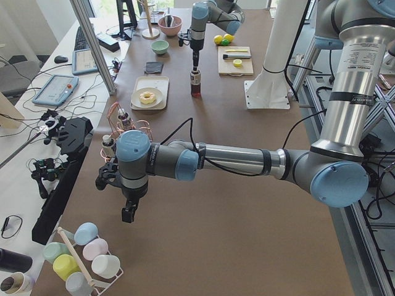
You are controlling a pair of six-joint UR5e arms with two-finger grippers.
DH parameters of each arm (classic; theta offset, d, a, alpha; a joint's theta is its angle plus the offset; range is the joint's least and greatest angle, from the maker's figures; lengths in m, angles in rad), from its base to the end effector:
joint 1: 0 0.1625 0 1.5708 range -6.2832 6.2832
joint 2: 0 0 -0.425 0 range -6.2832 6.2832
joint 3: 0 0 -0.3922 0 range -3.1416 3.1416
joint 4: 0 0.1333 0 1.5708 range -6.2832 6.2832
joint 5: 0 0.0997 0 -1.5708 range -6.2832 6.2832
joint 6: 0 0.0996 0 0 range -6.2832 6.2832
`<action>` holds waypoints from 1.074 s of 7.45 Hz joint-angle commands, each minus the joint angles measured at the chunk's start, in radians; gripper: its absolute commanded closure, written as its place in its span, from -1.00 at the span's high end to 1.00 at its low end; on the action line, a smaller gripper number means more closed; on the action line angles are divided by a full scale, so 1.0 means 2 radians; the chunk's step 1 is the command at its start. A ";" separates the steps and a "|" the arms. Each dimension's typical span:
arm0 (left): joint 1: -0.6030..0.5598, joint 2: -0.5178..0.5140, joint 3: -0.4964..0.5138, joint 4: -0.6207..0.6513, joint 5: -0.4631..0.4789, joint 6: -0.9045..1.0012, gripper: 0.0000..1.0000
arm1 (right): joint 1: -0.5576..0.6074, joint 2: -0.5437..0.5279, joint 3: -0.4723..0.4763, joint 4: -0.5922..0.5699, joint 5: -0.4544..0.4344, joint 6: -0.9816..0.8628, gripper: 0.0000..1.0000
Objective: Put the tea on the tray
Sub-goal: 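Lift the bottle with the right gripper and carry it onto the tray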
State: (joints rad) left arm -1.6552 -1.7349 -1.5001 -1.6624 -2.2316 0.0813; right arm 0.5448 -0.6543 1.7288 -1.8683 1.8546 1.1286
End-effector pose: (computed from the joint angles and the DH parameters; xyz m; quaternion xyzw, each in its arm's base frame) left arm -0.1202 -0.5643 0.6042 0.1138 0.3147 0.0285 0.9419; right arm -0.5116 -0.4333 0.0745 0.0624 -0.3922 -0.0065 0.9177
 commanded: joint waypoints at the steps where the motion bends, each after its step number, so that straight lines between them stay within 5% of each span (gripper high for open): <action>1: -0.001 0.000 -0.001 0.000 0.000 0.000 0.96 | -0.003 -0.001 -0.001 -0.001 0.000 0.001 0.25; 3: -0.001 0.000 -0.001 -0.001 0.000 0.001 0.96 | -0.012 -0.002 -0.001 -0.005 -0.015 0.006 -0.26; 4: -0.001 0.000 -0.002 -0.001 0.000 0.000 0.96 | -0.016 -0.003 0.001 -0.011 -0.035 0.006 -0.84; 5: -0.001 0.000 -0.002 -0.001 0.000 0.001 0.96 | -0.017 0.000 0.003 -0.015 -0.044 0.007 -1.00; 8: -0.002 0.002 -0.002 -0.002 0.000 0.001 0.96 | 0.001 0.007 0.033 -0.040 -0.039 0.001 -1.00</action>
State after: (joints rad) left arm -1.6575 -1.7347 -1.5034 -1.6645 -2.2320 0.0827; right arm 0.5182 -0.6462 1.7549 -1.9110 1.7728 1.1410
